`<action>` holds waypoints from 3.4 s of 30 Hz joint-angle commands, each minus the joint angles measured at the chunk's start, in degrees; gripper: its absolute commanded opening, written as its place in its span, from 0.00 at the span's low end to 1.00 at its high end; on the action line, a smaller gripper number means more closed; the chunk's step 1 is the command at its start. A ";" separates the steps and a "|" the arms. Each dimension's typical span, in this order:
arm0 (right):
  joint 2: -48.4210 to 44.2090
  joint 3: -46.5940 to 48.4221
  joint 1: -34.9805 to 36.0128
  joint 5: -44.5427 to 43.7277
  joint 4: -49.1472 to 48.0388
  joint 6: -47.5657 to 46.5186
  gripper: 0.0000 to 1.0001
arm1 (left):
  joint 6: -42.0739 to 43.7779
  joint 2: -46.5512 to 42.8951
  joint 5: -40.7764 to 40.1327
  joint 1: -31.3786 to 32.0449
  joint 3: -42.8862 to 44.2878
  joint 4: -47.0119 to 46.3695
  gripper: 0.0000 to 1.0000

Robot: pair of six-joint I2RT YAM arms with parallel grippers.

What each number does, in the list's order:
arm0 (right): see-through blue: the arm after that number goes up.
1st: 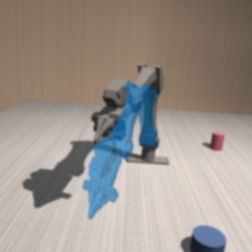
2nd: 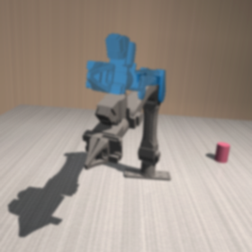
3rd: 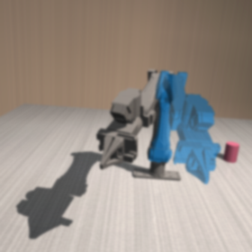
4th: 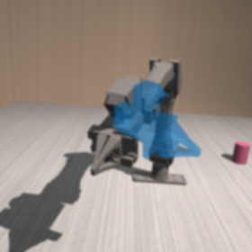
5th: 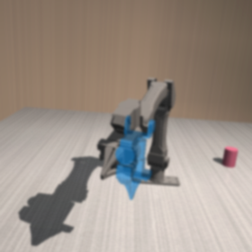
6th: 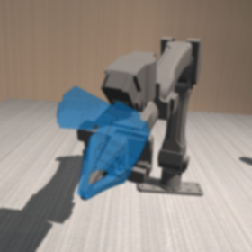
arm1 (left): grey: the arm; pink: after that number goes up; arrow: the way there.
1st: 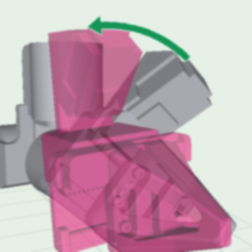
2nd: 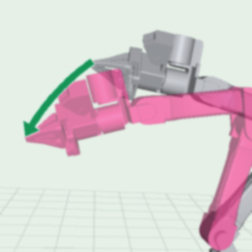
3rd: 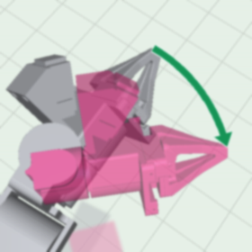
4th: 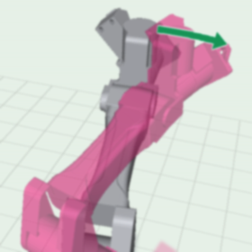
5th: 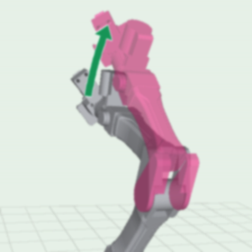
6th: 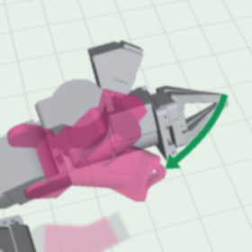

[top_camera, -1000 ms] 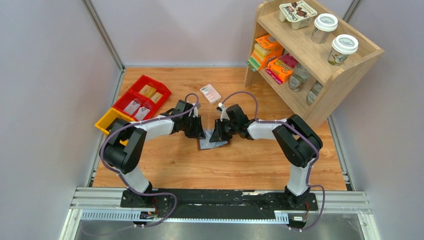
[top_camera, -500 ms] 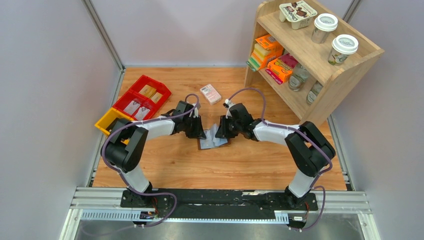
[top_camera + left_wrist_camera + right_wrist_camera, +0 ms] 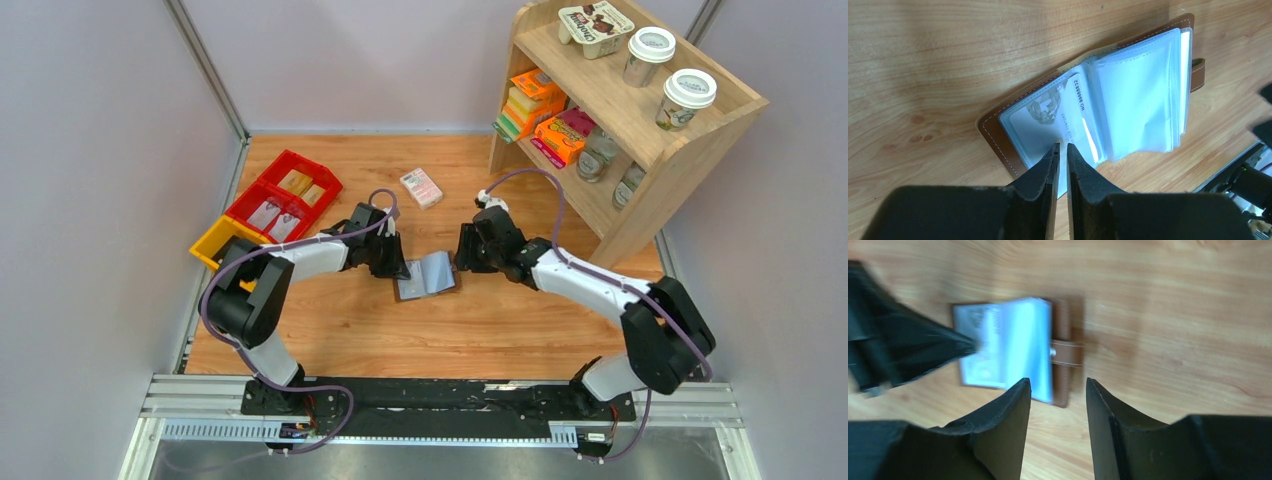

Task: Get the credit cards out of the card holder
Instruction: Remove the credit card from the card holder.

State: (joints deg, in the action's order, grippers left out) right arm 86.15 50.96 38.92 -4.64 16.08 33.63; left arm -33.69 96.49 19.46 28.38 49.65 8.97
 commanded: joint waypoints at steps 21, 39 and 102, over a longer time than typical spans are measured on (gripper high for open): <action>18.87 12.06 0.63 32.15 -19.50 2.23 0.36 | -1.73 -12.02 -8.04 0.27 -4.82 5.62 0.19; 26.61 15.66 0.72 31.55 -12.04 3.11 0.35 | -1.03 -8.34 -7.78 0.18 -4.47 6.50 0.19; 24.41 10.74 1.16 41.38 -20.03 3.55 0.21 | 1.96 -2.97 -7.60 0.18 -4.30 8.34 0.15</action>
State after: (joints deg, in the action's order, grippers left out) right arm 108.53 58.63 38.39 34.39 -3.64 37.69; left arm -34.09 91.68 14.90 28.32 45.60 14.39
